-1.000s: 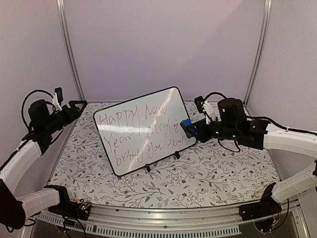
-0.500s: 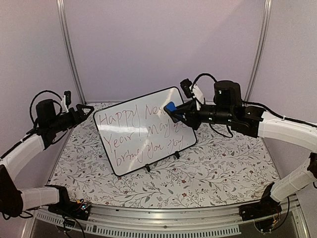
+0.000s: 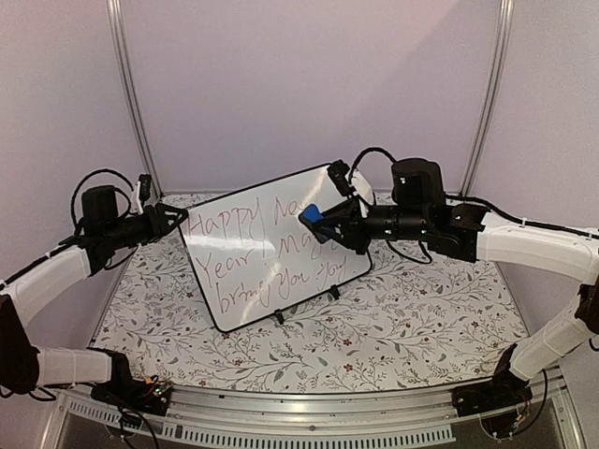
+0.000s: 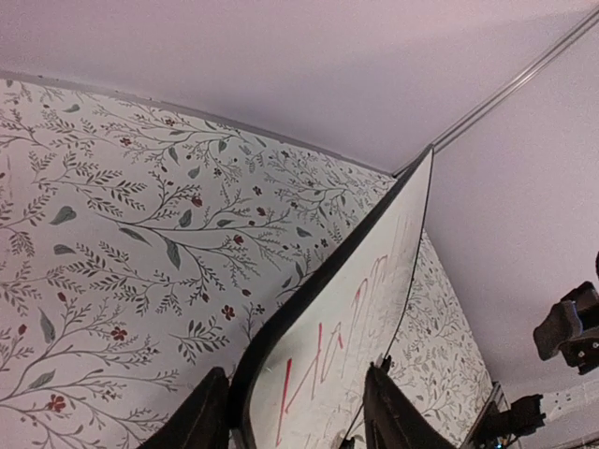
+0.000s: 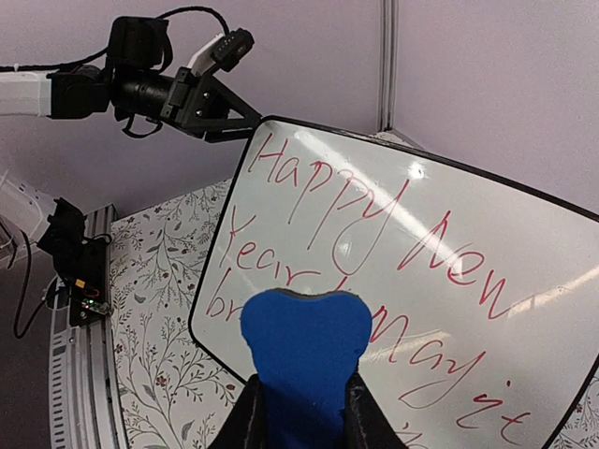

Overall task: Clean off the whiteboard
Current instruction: Move the whiteboard to the center of the board.

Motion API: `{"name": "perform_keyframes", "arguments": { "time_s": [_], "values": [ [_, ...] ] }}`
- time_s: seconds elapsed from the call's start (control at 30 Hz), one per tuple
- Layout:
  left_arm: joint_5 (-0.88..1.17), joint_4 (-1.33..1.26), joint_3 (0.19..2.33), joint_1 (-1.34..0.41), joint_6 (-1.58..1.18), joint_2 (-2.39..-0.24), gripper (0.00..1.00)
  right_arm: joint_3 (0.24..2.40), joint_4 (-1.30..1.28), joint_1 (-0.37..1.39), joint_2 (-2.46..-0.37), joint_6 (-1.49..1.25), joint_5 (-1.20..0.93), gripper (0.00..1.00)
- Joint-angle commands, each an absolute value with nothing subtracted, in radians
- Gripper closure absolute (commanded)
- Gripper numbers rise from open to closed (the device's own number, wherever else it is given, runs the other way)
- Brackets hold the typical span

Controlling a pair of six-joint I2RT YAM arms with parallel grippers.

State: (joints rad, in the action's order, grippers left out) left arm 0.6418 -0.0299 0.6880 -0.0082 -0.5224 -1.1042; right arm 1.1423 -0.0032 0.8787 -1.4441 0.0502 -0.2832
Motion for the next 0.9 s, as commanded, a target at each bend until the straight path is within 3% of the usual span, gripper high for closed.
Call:
{"name": "perform_keyframes", "arguments": {
  "time_s": [0.0,0.1,0.17,0.87],
  "values": [
    [0.603,-0.023,0.688,-0.048,-0.544,-1.051,0.61,1.114,0.026,0.884,-1.414,0.062,-0.281,0.81],
    [0.578,-0.025,0.66,-0.053,-0.578,-1.003,0.78,1.108,0.023,0.885,-1.408,0.064,-0.271,0.81],
    [0.567,-0.014,0.645,-0.06,-0.606,-0.976,0.83,1.107,0.023,0.885,-1.407,0.064,-0.271,0.81],
    [0.332,0.073,0.515,-0.335,-0.856,-0.71,0.81,1.099,0.006,0.885,-1.399,0.07,-0.263,0.81]
  ]
}}
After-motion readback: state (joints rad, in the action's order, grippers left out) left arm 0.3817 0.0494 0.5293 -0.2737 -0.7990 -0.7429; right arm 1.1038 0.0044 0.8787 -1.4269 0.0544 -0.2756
